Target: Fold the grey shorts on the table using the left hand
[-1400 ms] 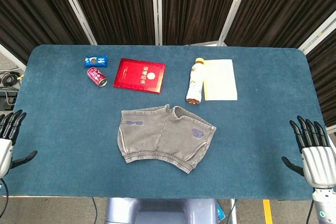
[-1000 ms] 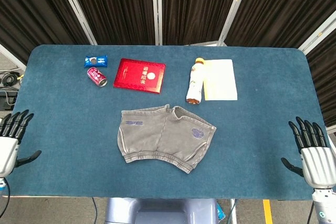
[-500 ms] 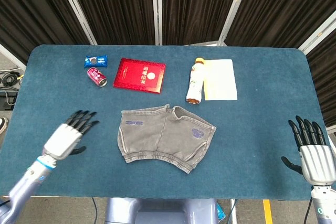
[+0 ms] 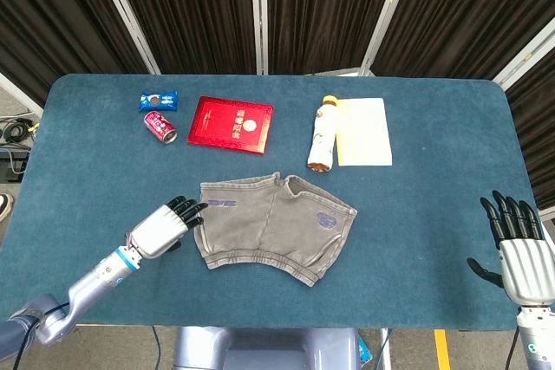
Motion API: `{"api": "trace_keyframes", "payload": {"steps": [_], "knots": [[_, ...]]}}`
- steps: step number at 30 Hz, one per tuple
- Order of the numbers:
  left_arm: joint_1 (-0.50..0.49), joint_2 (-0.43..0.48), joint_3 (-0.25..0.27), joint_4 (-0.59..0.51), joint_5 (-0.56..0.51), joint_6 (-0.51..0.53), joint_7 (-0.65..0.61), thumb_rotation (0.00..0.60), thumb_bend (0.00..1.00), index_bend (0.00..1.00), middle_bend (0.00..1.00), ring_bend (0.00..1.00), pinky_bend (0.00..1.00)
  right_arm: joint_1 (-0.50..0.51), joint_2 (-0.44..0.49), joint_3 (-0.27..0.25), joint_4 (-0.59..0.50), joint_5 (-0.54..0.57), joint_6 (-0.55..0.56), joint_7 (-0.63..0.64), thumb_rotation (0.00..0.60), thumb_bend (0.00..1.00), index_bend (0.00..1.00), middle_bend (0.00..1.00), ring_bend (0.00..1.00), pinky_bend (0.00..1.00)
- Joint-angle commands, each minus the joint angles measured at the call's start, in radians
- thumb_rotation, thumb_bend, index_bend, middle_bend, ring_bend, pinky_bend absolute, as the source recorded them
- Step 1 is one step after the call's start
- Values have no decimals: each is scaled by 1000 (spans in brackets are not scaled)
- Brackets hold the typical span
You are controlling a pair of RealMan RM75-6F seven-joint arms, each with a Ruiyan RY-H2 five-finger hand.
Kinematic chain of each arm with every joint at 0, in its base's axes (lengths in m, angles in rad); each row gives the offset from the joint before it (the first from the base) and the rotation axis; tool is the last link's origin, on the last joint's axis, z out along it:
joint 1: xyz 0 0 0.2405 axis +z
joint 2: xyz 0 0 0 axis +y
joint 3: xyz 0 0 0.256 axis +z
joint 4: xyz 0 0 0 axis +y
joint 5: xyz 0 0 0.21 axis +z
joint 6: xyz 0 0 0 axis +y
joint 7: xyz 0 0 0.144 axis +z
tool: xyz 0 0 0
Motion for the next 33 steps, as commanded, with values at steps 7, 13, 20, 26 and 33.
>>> {"api": "trace_keyframes", "payload": {"steps": [7, 13, 20, 26, 33], "knots": [[-58, -71, 15, 48, -28, -77, 11, 600, 149, 366, 150, 195, 252, -2, 8, 5, -3, 6, 4, 16, 600, 0, 0, 0, 0, 0], [-71, -114, 11, 66, -66, -105, 26, 600, 172, 372, 150, 195, 252, -3, 16, 10, -5, 13, 3, 33, 600, 0, 0, 0, 0, 0], [-78, -121, 12, 55, -98, -121, 50, 600, 452, 396, 151, 196, 261, -4, 20, 11, -6, 14, 5, 41, 600, 0, 0, 0, 0, 0], [-86, -106, 18, 33, -105, -112, 65, 600, 521, 441, 169, 214, 305, -4, 22, 10, -8, 11, 4, 44, 600, 0, 0, 0, 0, 0], [-85, -100, 27, 32, -114, -89, 68, 600, 523, 628, 313, 334, 411, -5, 25, 11, -10, 11, 7, 50, 600, 0, 0, 0, 0, 0]]}}
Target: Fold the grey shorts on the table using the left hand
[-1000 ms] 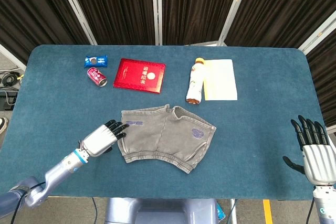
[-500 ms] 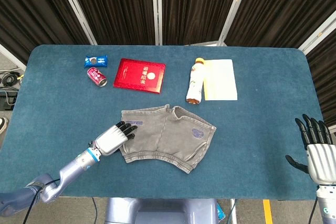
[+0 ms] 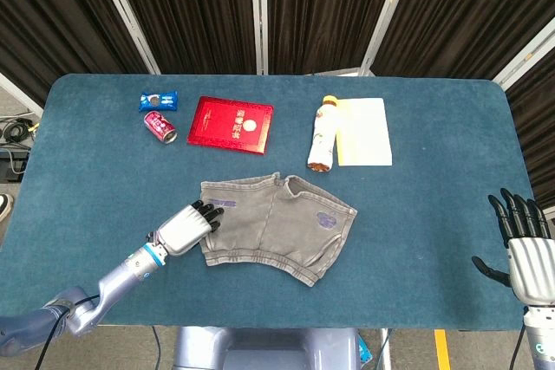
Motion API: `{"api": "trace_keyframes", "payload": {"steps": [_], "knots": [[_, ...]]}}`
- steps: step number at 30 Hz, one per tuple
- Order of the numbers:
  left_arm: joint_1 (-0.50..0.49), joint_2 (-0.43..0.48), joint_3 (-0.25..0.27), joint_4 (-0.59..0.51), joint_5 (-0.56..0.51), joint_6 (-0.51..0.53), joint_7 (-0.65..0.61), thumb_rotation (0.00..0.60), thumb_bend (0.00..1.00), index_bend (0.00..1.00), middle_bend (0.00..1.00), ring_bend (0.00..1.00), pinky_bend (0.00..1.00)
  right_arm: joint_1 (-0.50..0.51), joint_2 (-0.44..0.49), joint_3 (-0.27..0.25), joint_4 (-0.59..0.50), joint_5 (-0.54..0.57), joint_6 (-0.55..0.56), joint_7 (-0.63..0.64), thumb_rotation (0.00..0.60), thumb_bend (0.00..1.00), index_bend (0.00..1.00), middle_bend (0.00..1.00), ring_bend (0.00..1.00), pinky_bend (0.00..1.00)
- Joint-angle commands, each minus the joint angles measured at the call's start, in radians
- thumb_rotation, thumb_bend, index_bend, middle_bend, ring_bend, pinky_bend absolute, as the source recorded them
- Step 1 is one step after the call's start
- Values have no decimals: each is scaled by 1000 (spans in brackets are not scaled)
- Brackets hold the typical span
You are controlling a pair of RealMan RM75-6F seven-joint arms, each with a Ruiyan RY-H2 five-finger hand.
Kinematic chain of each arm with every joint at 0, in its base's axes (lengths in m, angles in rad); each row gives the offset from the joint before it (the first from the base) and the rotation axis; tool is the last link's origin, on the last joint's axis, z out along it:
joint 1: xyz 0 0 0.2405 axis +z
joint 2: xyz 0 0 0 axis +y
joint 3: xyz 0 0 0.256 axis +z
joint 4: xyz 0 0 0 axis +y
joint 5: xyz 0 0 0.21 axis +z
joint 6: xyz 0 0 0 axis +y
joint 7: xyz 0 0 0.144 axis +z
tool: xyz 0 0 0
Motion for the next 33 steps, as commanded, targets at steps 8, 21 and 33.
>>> {"api": "trace_keyframes", "payload": {"steps": [8, 21, 33], "knots": [[3, 39, 26, 1, 6, 30, -2, 600, 528, 662, 343, 361, 416, -1, 4, 0, -2, -2, 2, 5, 600, 0, 0, 0, 0, 0], [102, 217, 121, 54, 28, 162, -94, 600, 528, 676, 354, 368, 416, -7, 9, -4, -14, -15, 15, 7, 600, 0, 0, 0, 0, 0], [173, 205, 136, 306, 42, 312, -232, 600, 528, 678, 354, 368, 416, -9, 10, -7, -26, -22, 18, -3, 600, 0, 0, 0, 0, 0]]}}
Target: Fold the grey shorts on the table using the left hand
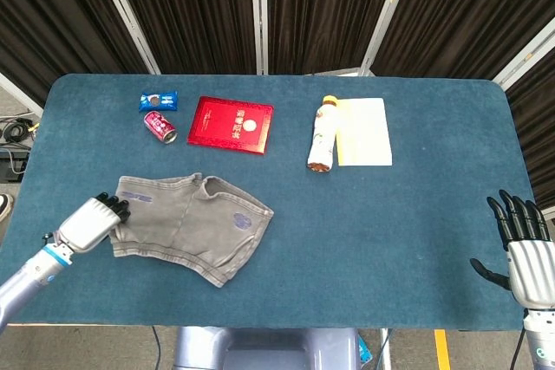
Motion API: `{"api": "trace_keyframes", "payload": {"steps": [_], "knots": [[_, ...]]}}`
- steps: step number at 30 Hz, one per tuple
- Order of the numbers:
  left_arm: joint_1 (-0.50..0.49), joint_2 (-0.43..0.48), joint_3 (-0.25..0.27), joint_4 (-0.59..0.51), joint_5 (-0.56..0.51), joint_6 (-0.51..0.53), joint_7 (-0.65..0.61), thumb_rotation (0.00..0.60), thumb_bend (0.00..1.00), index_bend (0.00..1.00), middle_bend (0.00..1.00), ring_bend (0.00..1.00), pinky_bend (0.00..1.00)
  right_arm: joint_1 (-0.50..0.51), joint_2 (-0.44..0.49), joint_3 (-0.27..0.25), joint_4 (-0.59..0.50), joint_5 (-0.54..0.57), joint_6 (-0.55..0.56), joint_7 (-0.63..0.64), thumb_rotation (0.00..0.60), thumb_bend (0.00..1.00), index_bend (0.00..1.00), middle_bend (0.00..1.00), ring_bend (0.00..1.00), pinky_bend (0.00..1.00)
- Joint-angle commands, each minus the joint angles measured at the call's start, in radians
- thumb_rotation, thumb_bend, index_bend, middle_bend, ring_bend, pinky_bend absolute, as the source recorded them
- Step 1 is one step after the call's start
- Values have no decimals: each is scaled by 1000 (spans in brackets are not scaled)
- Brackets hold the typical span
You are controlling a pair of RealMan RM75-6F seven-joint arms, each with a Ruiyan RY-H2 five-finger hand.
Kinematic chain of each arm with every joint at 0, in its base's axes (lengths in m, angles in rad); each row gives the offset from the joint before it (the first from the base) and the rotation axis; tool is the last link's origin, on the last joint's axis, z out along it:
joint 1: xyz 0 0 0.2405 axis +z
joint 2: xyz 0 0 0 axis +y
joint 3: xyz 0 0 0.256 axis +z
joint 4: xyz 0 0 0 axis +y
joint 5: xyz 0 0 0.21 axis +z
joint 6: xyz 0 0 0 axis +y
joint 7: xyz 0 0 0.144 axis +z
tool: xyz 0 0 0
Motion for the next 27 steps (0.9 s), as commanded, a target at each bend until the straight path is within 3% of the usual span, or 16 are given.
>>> {"api": "trace_keyframes", "payload": {"steps": [1, 11, 27], "knots": [[-1, -22, -4, 49, 31, 69, -11, 600, 528, 678, 354, 368, 416, 0, 0, 0, 0, 1, -1, 0, 600, 0, 0, 0, 0, 0], [-106, -84, -3, 5, 157, 136, 113, 600, 527, 695, 354, 368, 392, -3, 10, 6, -1, 12, 2, 22, 600, 0, 0, 0, 0, 0], [-275, -174, 9, -90, 285, 2, 328, 600, 526, 700, 354, 368, 377, -4, 21, 11, -1, 23, -3, 44, 600, 0, 0, 0, 0, 0]]}}
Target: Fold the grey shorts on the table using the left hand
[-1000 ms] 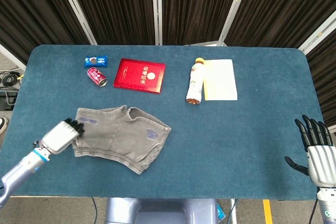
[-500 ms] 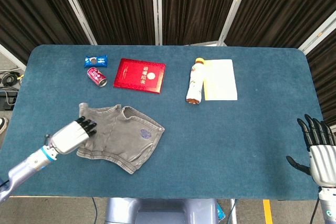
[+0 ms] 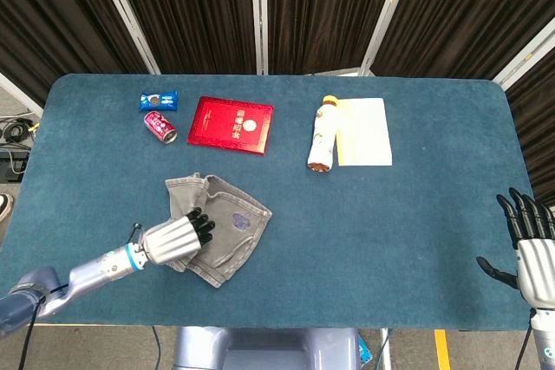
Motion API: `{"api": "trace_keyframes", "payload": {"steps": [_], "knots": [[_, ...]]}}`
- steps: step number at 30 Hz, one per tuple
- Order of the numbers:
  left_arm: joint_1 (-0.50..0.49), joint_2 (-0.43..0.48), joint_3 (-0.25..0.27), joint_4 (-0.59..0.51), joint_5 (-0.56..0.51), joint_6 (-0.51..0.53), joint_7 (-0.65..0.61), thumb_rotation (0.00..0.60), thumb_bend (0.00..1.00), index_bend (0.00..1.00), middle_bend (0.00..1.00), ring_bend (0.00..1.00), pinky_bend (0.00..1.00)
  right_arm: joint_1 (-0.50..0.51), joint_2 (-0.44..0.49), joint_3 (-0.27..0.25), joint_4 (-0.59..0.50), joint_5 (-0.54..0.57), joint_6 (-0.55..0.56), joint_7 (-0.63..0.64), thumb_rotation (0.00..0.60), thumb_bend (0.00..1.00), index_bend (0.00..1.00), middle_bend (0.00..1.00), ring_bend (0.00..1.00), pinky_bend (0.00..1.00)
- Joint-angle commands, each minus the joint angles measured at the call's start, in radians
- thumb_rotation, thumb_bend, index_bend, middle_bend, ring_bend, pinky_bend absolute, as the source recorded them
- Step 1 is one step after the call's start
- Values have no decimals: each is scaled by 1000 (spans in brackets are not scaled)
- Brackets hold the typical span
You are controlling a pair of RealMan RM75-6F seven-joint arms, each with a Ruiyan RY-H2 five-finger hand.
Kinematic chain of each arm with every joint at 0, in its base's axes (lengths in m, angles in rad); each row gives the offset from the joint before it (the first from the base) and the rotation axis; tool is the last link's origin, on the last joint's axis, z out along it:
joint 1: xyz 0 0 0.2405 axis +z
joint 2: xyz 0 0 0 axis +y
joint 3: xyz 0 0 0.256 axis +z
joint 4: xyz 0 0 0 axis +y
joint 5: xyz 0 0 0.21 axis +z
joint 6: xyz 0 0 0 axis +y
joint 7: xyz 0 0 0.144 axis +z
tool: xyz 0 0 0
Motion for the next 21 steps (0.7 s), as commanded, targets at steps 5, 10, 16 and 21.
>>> {"api": "trace_keyframes", "payload": {"steps": [5, 10, 16, 21], "knots": [[-80, -34, 18, -25, 61, -79, 87, 600, 525, 699, 354, 369, 377, 0, 1, 2, 1, 3, -1, 3, 600, 0, 0, 0, 0, 0], [-123, -46, 31, -29, 104, -87, 118, 600, 525, 698, 353, 368, 375, 0, 3, 5, 2, 9, -3, 9, 600, 0, 0, 0, 0, 0], [-158, -50, 41, -31, 129, -105, 144, 600, 523, 685, 343, 361, 375, 0, 5, 7, 3, 12, -3, 16, 600, 0, 0, 0, 0, 0], [-176, -69, 59, -24, 142, -131, 156, 600, 506, 629, 299, 320, 369, 0, 7, 7, 3, 14, -5, 17, 600, 0, 0, 0, 0, 0]]}}
